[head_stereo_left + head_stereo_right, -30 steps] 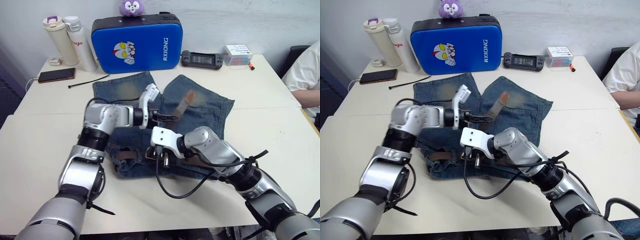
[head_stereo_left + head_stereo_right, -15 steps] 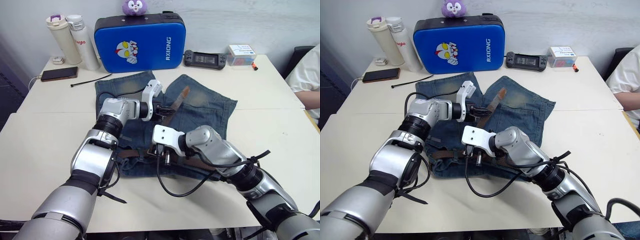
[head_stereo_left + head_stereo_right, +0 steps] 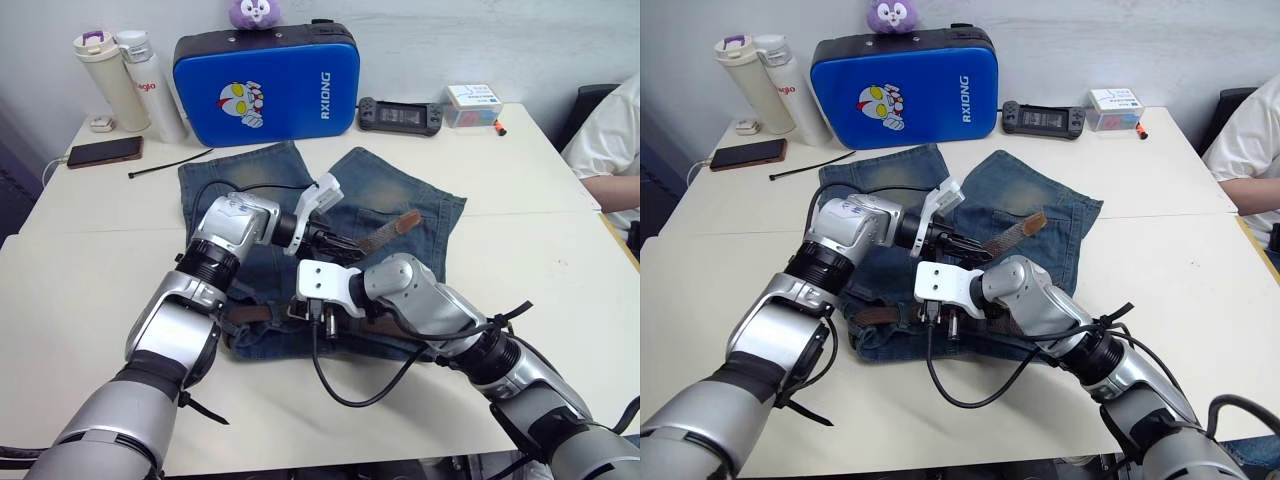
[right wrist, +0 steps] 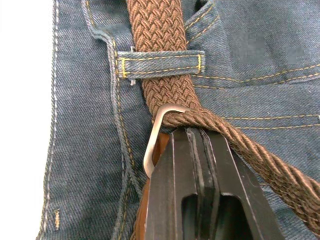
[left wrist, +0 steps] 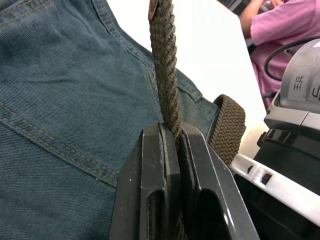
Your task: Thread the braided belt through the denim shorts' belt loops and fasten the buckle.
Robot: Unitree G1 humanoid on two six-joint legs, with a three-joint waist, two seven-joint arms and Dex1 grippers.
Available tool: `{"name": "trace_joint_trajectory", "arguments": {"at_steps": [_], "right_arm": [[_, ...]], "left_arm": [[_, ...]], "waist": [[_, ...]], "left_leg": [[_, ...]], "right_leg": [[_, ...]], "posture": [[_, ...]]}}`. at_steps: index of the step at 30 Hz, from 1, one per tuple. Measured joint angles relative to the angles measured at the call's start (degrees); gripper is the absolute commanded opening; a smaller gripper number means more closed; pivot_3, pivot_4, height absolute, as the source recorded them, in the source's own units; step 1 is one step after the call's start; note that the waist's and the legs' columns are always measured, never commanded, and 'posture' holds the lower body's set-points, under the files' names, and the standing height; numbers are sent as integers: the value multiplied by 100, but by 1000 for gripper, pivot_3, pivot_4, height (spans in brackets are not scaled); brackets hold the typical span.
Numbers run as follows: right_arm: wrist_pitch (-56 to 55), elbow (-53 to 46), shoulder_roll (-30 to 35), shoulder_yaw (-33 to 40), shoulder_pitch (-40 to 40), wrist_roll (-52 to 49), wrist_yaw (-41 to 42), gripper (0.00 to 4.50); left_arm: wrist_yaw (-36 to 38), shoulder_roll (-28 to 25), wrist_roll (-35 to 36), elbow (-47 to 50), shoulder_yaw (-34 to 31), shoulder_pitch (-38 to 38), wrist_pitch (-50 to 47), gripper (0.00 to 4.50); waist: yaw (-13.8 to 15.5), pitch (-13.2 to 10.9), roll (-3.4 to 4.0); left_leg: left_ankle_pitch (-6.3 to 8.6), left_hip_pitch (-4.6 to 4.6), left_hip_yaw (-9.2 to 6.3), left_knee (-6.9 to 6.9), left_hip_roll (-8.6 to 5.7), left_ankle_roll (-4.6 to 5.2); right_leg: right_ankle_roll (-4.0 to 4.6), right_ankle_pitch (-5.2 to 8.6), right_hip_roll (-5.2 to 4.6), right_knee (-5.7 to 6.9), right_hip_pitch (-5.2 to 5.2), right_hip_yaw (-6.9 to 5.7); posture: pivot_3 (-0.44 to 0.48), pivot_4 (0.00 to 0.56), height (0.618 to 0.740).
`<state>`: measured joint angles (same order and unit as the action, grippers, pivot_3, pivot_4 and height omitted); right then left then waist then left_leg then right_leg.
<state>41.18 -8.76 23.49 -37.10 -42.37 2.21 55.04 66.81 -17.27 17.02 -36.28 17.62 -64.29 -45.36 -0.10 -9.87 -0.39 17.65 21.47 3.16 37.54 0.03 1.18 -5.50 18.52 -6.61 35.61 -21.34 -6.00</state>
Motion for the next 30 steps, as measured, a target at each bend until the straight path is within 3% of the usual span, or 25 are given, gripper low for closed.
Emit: {"name": "trace_joint_trajectory", "arguments": {"at_steps": [7,12,16,24,30], "right_arm": [[-1,100,-12,102,-15,6,64,28],[-12,155,-34,131,-28,7,121,28],[-63,217,83,138,-134,83,355,28],[121,150,31,147,-116,203,263,28],[248,-42,51,314,25,171,185,28]], "left_arm": [[-735,598,-69,-1611,-689,-370,430,0],[-1013,770,-161,-2145,-862,-468,687,0],[-1170,1395,-392,-2940,-986,-756,1384,0],[-901,1413,-783,-3079,-974,-895,1534,0],[-305,1298,-838,-2846,-868,-885,1217,0]], "waist": [[23,-2,-4],[30,-2,-4],[156,-2,-3],[141,-1,-3],[148,-3,-1]], "left_leg": [[1,4,-3,14,-3,12],[1,4,-4,12,-5,11],[1,4,-2,19,-15,11],[3,3,0,20,-20,13],[3,14,1,19,-20,14]], "right_leg": [[-1,0,-12,0,3,4],[-1,-1,-11,7,2,-2],[-4,-2,-18,-6,2,-14],[-10,-5,-27,-4,1,-16],[-10,-5,-15,7,-8,-19]], "posture": [[0,150,725],[0,150,725],[0,150,725],[0,150,725],[0,150,725]]}}
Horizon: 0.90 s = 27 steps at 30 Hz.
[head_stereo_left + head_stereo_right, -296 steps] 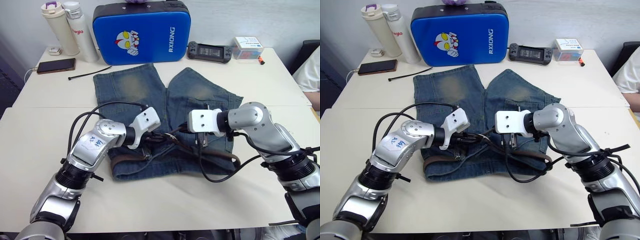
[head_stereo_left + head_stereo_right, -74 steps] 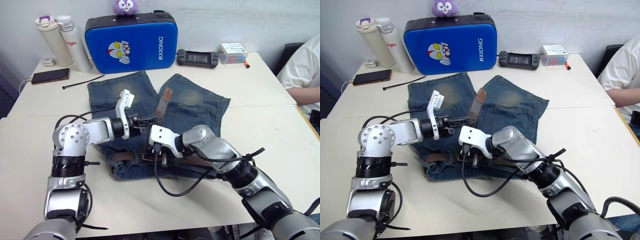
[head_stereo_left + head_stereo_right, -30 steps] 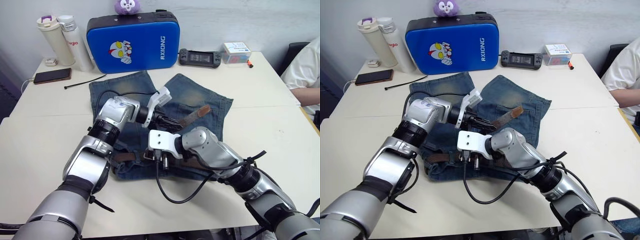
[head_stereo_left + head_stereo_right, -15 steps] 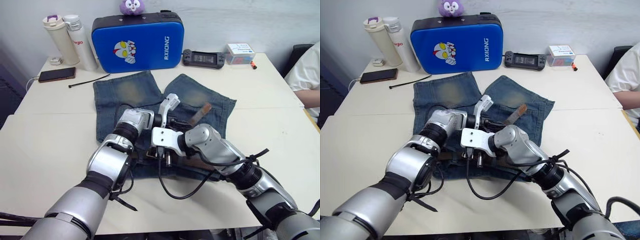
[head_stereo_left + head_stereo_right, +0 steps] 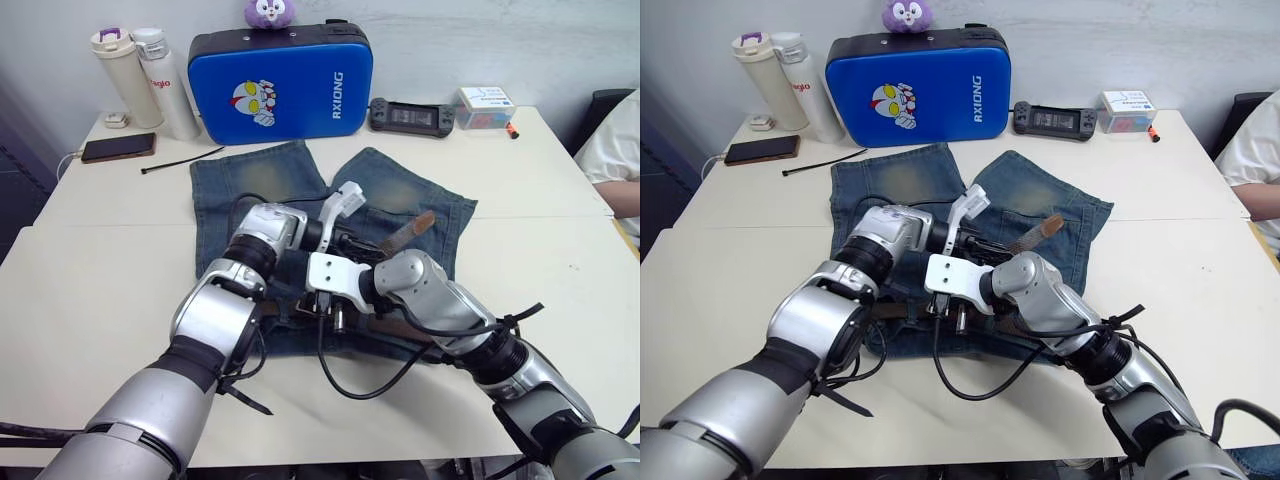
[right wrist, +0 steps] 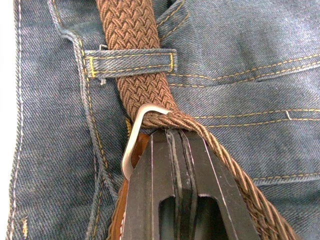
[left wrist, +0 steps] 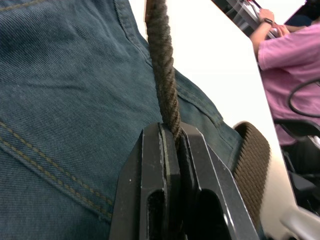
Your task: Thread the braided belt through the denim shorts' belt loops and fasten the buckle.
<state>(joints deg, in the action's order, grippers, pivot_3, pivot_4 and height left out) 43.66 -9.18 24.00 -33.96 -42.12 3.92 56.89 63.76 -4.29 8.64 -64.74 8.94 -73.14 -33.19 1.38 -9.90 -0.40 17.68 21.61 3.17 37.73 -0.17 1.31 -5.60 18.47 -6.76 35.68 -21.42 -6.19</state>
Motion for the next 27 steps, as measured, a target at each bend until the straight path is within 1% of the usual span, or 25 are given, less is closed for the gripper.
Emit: {"name": "trace_joint_trajectory", "arguments": {"at_steps": [2,4,5,6,7,10,13,15,17,19,23,27], "right_arm": [[79,-174,55,57,73,-42,-40,28],[171,-379,105,156,182,-83,-77,28],[221,-463,123,218,256,-119,-96,28],[281,-536,168,289,315,-173,-106,28],[313,-609,257,300,319,-183,-102,28],[477,-674,327,445,387,-261,-105,28],[612,-746,335,613,512,-397,-174,28],[799,-821,332,822,606,-594,-201,28],[984,-858,331,1009,656,-748,-205,28],[1296,-871,435,1345,655,-918,-268,28],[1822,-1157,493,2096,654,-1390,-423,28],[2096,-1418,709,2518,819,-1815,-480,28]], "left_arm": [[257,-284,24,576,21,224,-360,0],[563,-761,185,1456,48,640,-865,0],[666,-1039,255,1949,38,887,-970,0],[697,-1334,271,2407,-3,1127,-1033,0],[662,-1520,278,2721,-105,1282,-1121,0],[531,-1882,510,3593,-451,1614,-1620,0],[477,-2170,815,4607,-671,1959,-2126,0],[272,-2158,1017,5237,-815,2277,-2518,0],[48,-2125,1124,5489,-876,2446,-2725,0],[-223,-2052,1215,5726,-902,2565,-2894,0],[-500,-2011,1462,5968,-892,2625,-3065,0],[-545,-2006,1517,5982,-649,2625,-2903,0]], "waist": [[-4,-2,2],[-43,-6,9],[-69,-8,12],[-79,-10,16],[-58,-13,21],[9,-15,20],[13,-15,21],[13,-16,21],[5,-25,19],[-5,-45,10],[-15,-55,12],[-4,-58,13]], "left_leg": [[0,12,-2,1,0,1],[0,22,-3,1,5,1],[0,28,-10,-1,7,0],[0,39,-27,2,8,-1],[0,56,-45,14,7,0],[0,79,-84,36,-4,3],[-2,81,-95,38,-21,16],[-4,84,-99,37,-28,23],[-5,88,-97,37,-28,25],[-7,91,-94,36,-26,27],[-8,91,-90,32,-8,23],[-10,93,-87,31,-10,21]], "right_leg": [[0,0,-3,-1,-7,3],[0,0,-2,-2,-16,12],[0,0,-2,-4,-19,17],[1,0,-1,-6,-20,19],[1,0,0,-9,-25,11],[0,-1,-4,-16,-16,1],[-7,-4,-29,-20,-6,0],[-11,-6,-35,-21,-6,-6],[-12,-7,-33,-21,-9,-11],[-12,-7,-24,-20,-12,-12],[-12,-7,7,-26,-15,-8],[-11,-7,12,-29,-16,-7]], "posture": [[0,150,725],[0,150,725],[0,150,725],[0,150,725],[0,150,725],[0,150,725],[0,150,725],[0,150,725],[0,150,725],[0,150,725],[0,150,725],[0,150,725]]}}
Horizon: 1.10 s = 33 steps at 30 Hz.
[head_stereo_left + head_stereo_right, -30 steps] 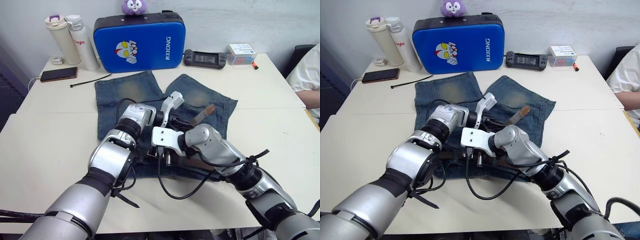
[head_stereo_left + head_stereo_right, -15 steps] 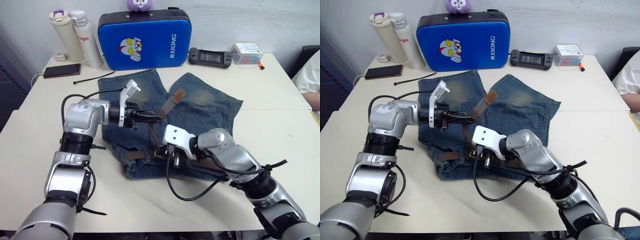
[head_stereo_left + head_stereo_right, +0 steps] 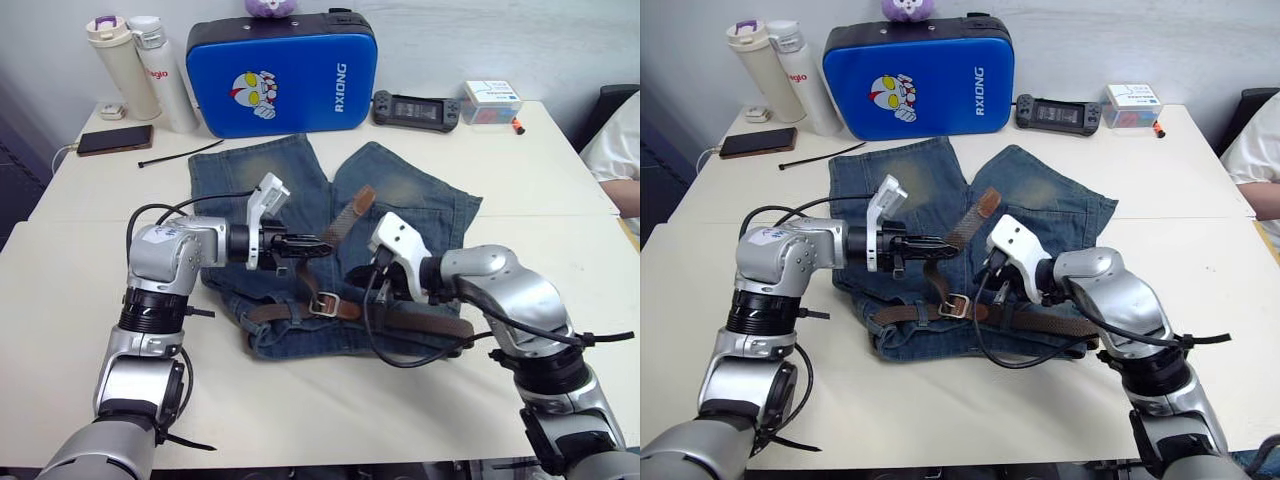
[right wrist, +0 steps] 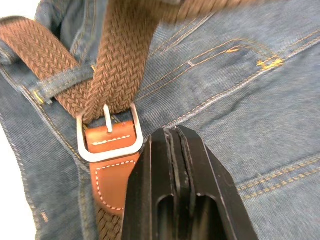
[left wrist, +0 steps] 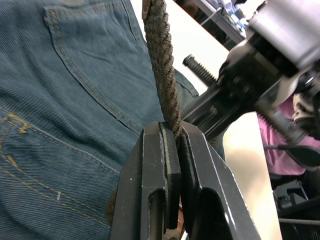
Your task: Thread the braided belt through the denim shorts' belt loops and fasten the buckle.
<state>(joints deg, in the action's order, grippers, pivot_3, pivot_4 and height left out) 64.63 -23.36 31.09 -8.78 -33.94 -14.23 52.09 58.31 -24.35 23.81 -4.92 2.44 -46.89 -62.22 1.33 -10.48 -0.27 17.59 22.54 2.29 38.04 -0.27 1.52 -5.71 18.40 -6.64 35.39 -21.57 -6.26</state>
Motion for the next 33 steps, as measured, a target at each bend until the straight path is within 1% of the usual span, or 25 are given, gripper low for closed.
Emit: {"name": "trace_joint_trajectory", "arguments": {"at_steps": [2,6,9,12,14,15,16,18,19,20,24,33], "right_arm": [[56,-132,222,174,131,-185,26,28],[-38,-366,696,427,286,-490,94,28],[-319,-399,880,493,323,-607,101,28],[-773,-459,936,553,316,-613,33,28],[-926,-457,946,687,266,-640,-17,679],[-1064,-440,1015,703,223,-634,-38,833],[-1261,-430,1124,717,121,-604,-45,1430],[-1581,-415,1184,728,19,-532,-53,2265],[-1750,-382,1251,687,-27,-469,-58,2777],[-1884,-340,1329,656,-69,-405,-56,3157],[-2213,-183,1573,472,-186,-217,12,3157],[-2971,322,1599,-115,-331,231,220,3157]], "left_arm": [[63,-126,-64,18,247,0,359,0],[357,-619,-652,63,912,84,1766,0],[427,-696,-985,38,1084,124,2712,0],[390,-725,-1281,-16,1171,124,3446,0],[339,-724,-1432,-53,1185,124,3804,0],[309,-707,-1490,-80,1183,123,3961,0],[272,-669,-1533,-127,1181,124,4136,0],[249,-625,-1593,-228,1183,124,4280,0],[248,-613,-1634,-268,1189,125,4346,0],[250,-608,-1657,-277,1194,125,4376,0],[276,-604,-1736,-349,1204,127,4456,0],[361,-580,-1757,-470,1207,125,4449,0]], "waist": [[4,-2,1],[-4,-6,6],[-4,-14,11],[2,-16,10],[4,-25,9],[3,-26,10],[6,-28,10],[9,-29,9],[9,-30,9],[8,-34,8],[4,-38,6],[7,-44,6]], "left_leg": [[0,2,1,0,-2,0],[1,0,12,-6,5,-1],[1,0,17,-8,8,-1],[0,1,19,-8,6,-1],[0,2,20,-5,6,1],[0,2,20,-4,5,1],[-1,2,21,-4,4,3],[-1,2,20,-3,4,4],[-2,2,21,-2,4,4],[-2,2,22,-2,3,5],[-3,2,22,-1,4,7],[-5,2,24,5,2,10]], "right_leg": [[0,0,-2,-5,0,1],[0,0,-1,-21,0,8],[0,0,0,-25,0,9],[0,0,2,-25,0,9],[-2,-1,2,-24,0,8],[-3,-2,2,-23,0,8],[-3,-2,2,-23,0,8],[-3,-2,4,-22,1,7],[-4,-2,6,-21,1,7],[-4,-2,7,-20,0,6],[-5,-2,7,-18,1,4],[-5,-2,8,-10,-1,-1]], "posture": [[0,150,725],[0,150,725],[0,150,725],[0,150,725],[0,150,725],[0,150,725],[0,150,725],[0,150,725],[0,150,725],[0,150,725],[0,150,725],[0,150,725]]}}
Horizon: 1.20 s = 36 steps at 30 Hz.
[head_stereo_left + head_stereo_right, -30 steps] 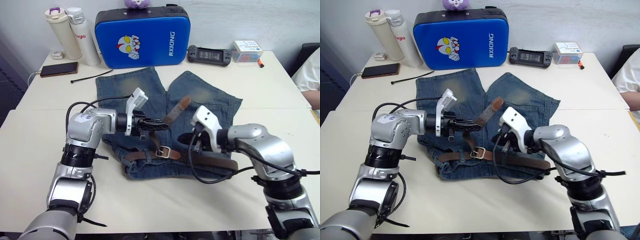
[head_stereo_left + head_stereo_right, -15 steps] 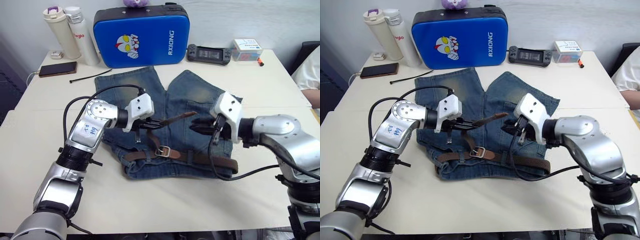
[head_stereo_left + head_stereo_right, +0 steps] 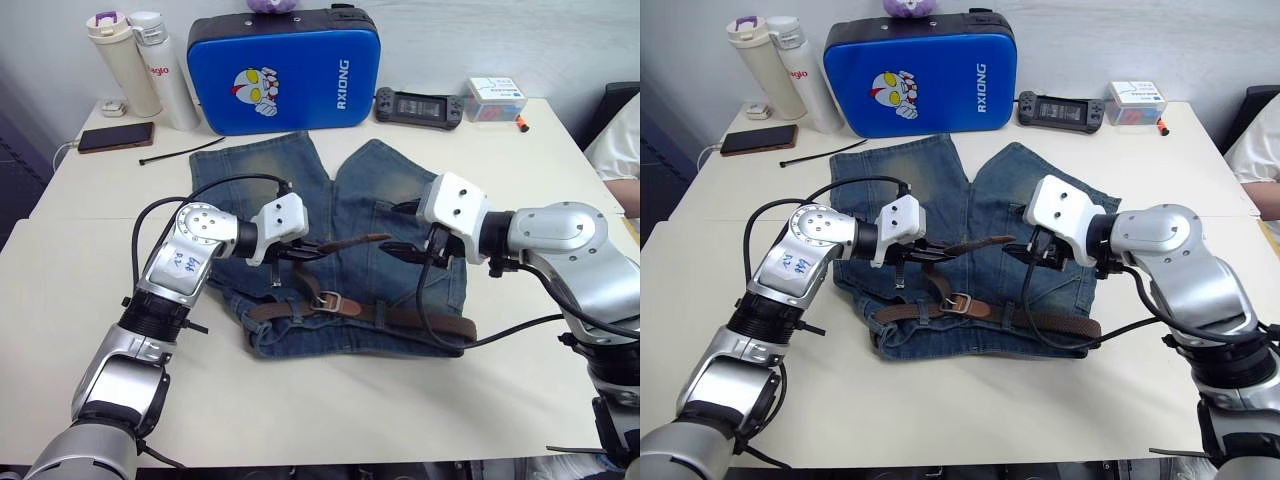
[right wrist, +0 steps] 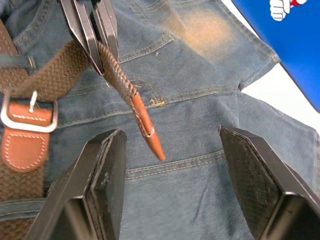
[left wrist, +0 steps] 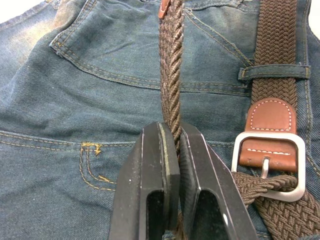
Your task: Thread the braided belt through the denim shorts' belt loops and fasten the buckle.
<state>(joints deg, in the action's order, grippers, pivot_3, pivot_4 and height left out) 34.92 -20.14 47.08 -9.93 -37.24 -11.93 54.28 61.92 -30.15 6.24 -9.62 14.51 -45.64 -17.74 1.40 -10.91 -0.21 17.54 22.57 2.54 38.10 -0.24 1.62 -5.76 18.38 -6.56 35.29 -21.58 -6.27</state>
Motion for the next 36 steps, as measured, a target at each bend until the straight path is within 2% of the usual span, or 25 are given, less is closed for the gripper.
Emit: {"name": "trace_joint_trajectory", "arguments": {"at_steps": [3,7,8,9,10,15,19,24,26,31,32,36], "right_arm": [[-121,132,-33,-99,1,56,41,2322],[-124,216,-99,-99,2,42,75,379],[-125,217,-100,-99,3,42,88,4],[-125,217,-101,-99,3,41,95,0],[-124,217,-102,-99,5,39,103,0],[-100,143,-104,-93,17,1,106,0],[-35,11,-111,-91,19,-81,106,0],[34,3,-113,-88,18,-101,97,0],[43,3,-114,-87,19,-105,89,0],[69,3,-113,-83,19,-125,35,0],[103,3,-114,-69,19,-130,0,0],[214,-40,-136,24,67,-231,-54,0]], "left_arm": [[27,0,0,3,0,0,-55,0],[29,6,17,25,-2,-2,-214,0],[26,11,22,25,-6,-5,-269,413],[24,13,29,25,-9,-14,-318,856],[16,33,43,23,-26,-30,-383,1059],[-71,234,103,19,-131,-169,-411,3113],[-110,520,245,39,-223,-253,-186,3113],[-123,599,270,20,-226,-256,-40,3113],[-118,599,254,-30,-223,-256,17,2439],[-73,648,259,-206,-221,-309,42,260],[-29,661,265,-228,-212,-316,66,27],[38,659,263,-259,-213,-341,156,27]], "waist": [[-1,0,0],[-2,0,0],[-1,-1,0],[0,-1,0],[1,-1,0],[2,-1,0],[0,-1,0],[-2,-1,0],[-2,-1,0],[10,-1,0],[9,-1,0],[2,-1,0]], "left_leg": [[-1,0,0,2,0,1],[-1,0,0,2,0,1],[-1,0,0,3,0,1],[-1,0,-1,4,0,1],[-1,0,-1,4,0,1],[-1,3,-4,7,0,1],[-1,4,-5,10,0,1],[-1,3,-4,10,0,1],[-1,3,-4,11,0,1],[-2,4,-4,15,-3,3],[-2,4,-4,15,-3,4],[-2,4,-5,15,-1,3]], "right_leg": [[0,0,0,3,0,0],[0,0,0,6,0,-3],[0,0,1,6,0,-3],[0,0,1,7,0,-3],[0,0,1,8,0,-2],[0,0,1,9,0,-2],[0,0,0,10,0,-3],[0,0,2,13,0,-5],[0,0,3,13,0,-7],[0,0,2,15,0,-12],[0,0,2,16,0,-12],[0,0,3,18,0,-16]], "posture": [[0,150,725],[0,150,725],[0,150,725],[0,150,725],[0,150,725],[0,150,725],[0,150,725],[0,150,725],[0,150,725],[0,150,725],[0,150,725],[0,150,725]]}}
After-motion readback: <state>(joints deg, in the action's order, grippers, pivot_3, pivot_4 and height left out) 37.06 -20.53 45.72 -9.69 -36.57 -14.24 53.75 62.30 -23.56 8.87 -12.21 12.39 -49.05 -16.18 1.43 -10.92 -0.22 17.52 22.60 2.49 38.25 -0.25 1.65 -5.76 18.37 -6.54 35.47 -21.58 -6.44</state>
